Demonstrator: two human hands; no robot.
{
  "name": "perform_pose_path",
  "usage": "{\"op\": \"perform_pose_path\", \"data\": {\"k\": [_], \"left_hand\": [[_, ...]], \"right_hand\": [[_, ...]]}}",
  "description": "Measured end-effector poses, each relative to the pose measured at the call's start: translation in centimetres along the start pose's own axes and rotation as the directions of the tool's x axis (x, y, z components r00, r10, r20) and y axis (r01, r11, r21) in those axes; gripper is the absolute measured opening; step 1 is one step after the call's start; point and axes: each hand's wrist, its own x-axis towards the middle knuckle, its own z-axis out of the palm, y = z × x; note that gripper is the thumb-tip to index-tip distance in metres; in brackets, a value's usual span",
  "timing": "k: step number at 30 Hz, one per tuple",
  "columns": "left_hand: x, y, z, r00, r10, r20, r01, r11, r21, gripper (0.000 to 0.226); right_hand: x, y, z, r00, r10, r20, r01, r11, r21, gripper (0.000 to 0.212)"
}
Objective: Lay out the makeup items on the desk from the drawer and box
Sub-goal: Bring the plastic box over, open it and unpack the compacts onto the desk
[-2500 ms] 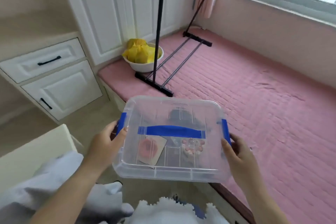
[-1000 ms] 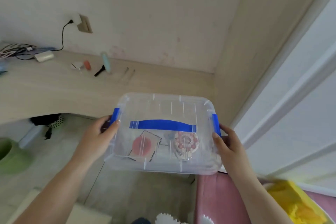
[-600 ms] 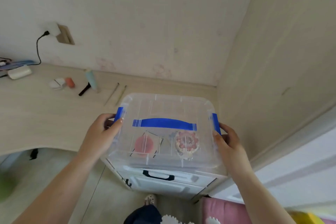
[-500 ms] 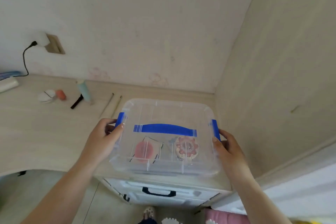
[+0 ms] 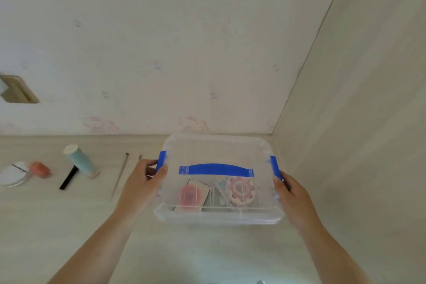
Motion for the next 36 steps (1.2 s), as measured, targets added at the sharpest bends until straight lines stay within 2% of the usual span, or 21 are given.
{"op": "perform_pose_path", "data": {"k": [10,15,20,24,28,31,34,36], "left_hand": [[2.4,-0.8,0.2,1.000,-0.011,-0.012,0.011,1.000,0.025,0.026],[2.4,-0.7,0.2,1.000,0.007,-0.023,-0.004,0.995,0.098,0.027],[2.5,0.2,-0.3,0.998,0.064,-0.021,-0.052,0.926,0.374,0.026],[2.6,0.9,-0.5,0.997,0.080,-0.018,-0.062,0.883,0.464,0.025],[2.9,1.1,-0.7,0.994,0.111,-0.011,-0.088,0.846,0.526,0.016],[3.4,0.0,-0.8,0.995,0.098,-0.022,-0.071,0.841,0.536,0.029],[3.1,-1.5,-0.8,1.000,-0.005,-0.010,0.008,0.931,0.365,0.035],[2.7,-2.2,-0.6,1.000,-0.019,0.007,0.016,0.970,0.243,0.035]], "right_hand": [[3.5,-0.8,1.2,0.999,0.002,0.043,0.001,0.997,-0.073,0.021],[3.8,-1.1,0.8,0.996,-0.064,0.066,0.081,0.955,-0.286,0.022],[4.2,-1.5,0.6,0.991,-0.105,0.077,0.129,0.857,-0.500,0.030],[4.4,-1.9,0.7,0.992,-0.107,0.071,0.129,0.791,-0.598,0.033],[4.7,-1.1,0.6,0.999,-0.040,0.015,0.042,0.832,-0.553,0.034],[4.7,0.1,0.7,0.996,0.083,-0.027,-0.087,0.926,-0.366,0.036],[4.8,0.9,1.0,0.991,0.134,-0.014,-0.134,0.961,-0.244,0.036],[4.9,1.0,1.1,0.989,0.149,0.000,-0.146,0.968,-0.203,0.036]]}}
